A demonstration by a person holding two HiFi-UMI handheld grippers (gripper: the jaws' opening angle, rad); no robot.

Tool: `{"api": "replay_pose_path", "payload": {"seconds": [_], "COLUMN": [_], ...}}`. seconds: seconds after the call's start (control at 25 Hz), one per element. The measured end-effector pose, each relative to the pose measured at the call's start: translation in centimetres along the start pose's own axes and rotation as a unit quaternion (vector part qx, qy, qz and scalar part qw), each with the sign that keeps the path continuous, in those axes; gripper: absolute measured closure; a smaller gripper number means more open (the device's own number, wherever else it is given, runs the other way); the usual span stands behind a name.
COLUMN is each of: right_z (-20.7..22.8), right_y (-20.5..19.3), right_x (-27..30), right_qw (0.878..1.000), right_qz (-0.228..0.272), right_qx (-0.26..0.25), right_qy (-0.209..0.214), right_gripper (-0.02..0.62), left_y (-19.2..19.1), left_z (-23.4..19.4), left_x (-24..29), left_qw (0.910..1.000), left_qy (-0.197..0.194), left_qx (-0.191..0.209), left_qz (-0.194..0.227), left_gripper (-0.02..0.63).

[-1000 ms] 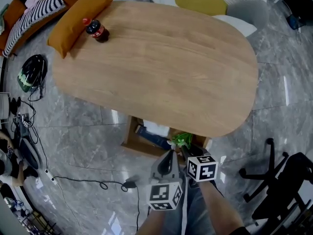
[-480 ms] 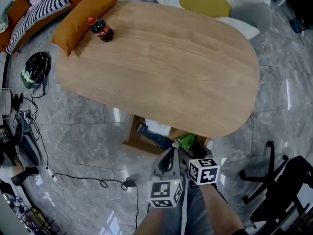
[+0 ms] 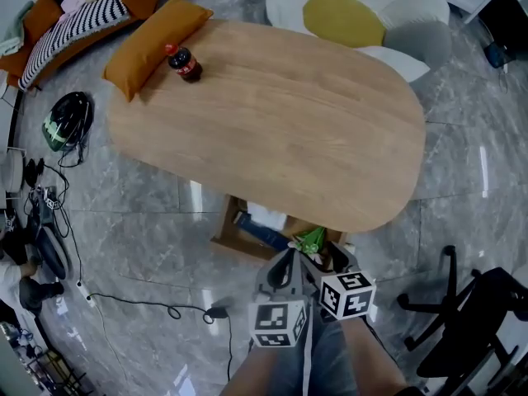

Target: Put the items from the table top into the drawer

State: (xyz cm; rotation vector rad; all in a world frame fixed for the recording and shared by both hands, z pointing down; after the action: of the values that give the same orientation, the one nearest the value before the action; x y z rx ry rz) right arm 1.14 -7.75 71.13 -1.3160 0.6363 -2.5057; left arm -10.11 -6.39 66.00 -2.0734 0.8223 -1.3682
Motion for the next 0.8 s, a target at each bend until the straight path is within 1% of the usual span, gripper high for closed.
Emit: {"api": "replay_pose_path", "payload": {"seconds": [0.12,0.32,0.44,0.56,0.68,0.8], "right_z": [-1.1,-3.7,-5.2,-6.6,-7.8,-8.9], "right_y": [1.3,3.7,5.5,7.1,9.1,10.9], "right_x": [-1.6,-4.7,-6.5,-8.6,-11.0,-13.2], "right_qw": [0.999,0.998,0.996,0.994,0.99,0.986], "right_qz": [0.019,0.042,0.059,0.085,0.113,0.136], "right_qx": [-0.03,-0.047,-0.067,-0.071,-0.081,-0.1], "right_qy": [0.0,0.007,0.011,0.007,0.001,-0.006], "right_gripper": [0.273,0.273,0.273,0.273,0.273,0.273], "left_y": [1.5,4.1,5.9,7.7,9.8,11.9], "left_z": [0.7,1.6,2.4,3.1,3.9,5.0], "left_x": [-1.0,-3.3,-4.7,-6.4,-7.7,-8.4], "left_qw": [0.9998,0.9995,0.999,0.9983,0.997,0.9942], "left_qy": [-0.011,-0.014,-0.019,-0.024,-0.03,-0.04], "left_qx": [0.015,0.023,0.034,0.04,0.04,0.068], "left_qz": [0.007,0.015,0.022,0.035,0.058,0.072], "left_gripper": [0.595,0.595,0.595,0.595,0.595,0.595]}}
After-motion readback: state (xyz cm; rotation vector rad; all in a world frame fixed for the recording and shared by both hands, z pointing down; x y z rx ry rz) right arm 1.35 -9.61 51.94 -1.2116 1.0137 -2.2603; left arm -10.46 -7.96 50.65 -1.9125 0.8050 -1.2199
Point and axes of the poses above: the fingertips, and each gripper's own axes: x forward along the fingers, z to its right, y out of its top, the point moved 7 cm from there along -x, backward along the fingers, and after that the axes turned 1 degree about y, right-handed, at the moved point
